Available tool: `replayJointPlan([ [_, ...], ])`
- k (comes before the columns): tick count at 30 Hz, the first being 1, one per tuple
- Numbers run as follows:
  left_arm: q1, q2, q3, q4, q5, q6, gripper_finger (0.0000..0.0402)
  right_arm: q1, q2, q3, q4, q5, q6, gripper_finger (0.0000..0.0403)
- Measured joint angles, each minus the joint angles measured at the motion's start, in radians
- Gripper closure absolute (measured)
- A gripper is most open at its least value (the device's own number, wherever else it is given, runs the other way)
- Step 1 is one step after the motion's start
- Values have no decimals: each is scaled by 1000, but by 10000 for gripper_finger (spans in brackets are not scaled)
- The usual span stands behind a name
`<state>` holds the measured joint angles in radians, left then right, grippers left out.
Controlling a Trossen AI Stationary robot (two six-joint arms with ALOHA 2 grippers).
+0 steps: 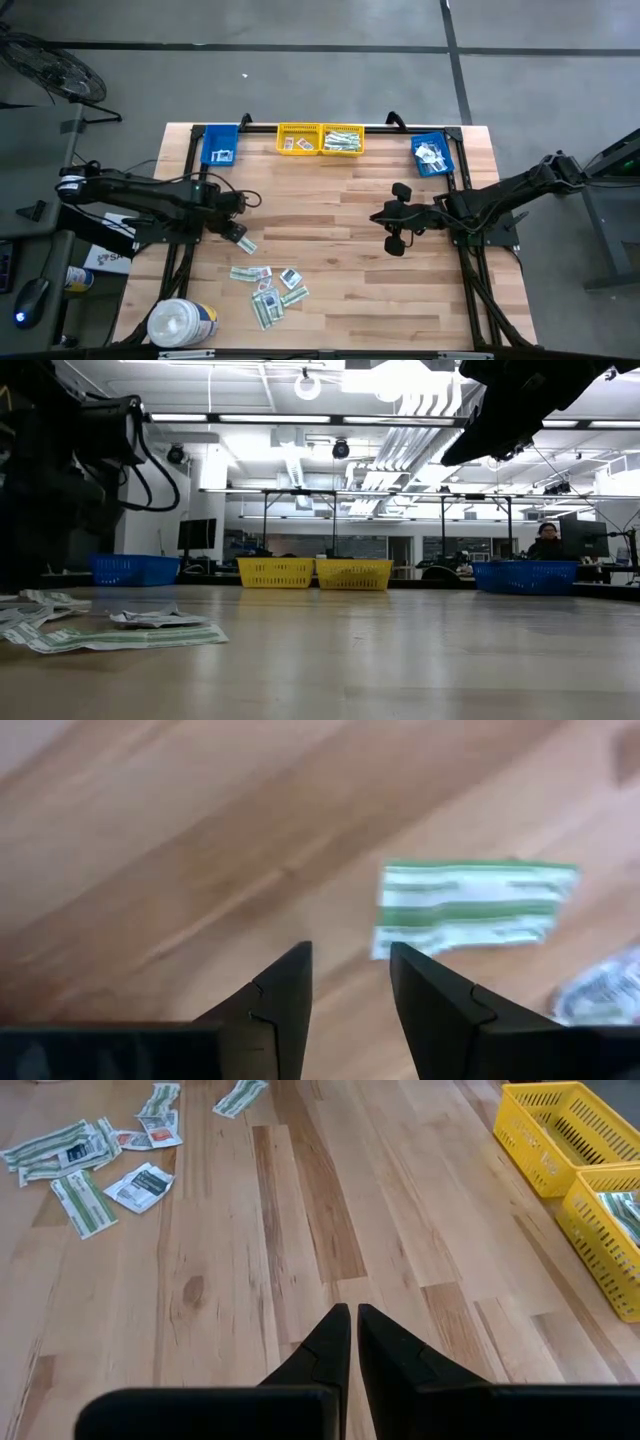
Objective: Pick & Place First Aid Supplies
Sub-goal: Put the green bandage pack into the right yellow bin
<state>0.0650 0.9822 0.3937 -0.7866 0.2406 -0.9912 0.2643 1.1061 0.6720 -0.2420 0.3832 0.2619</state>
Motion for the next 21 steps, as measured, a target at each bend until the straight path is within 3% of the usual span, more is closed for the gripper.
replayJointPlan([
  [21, 2, -45, -66, 93, 28, -35, 266, 0, 0, 0, 0, 2, 0, 386],
])
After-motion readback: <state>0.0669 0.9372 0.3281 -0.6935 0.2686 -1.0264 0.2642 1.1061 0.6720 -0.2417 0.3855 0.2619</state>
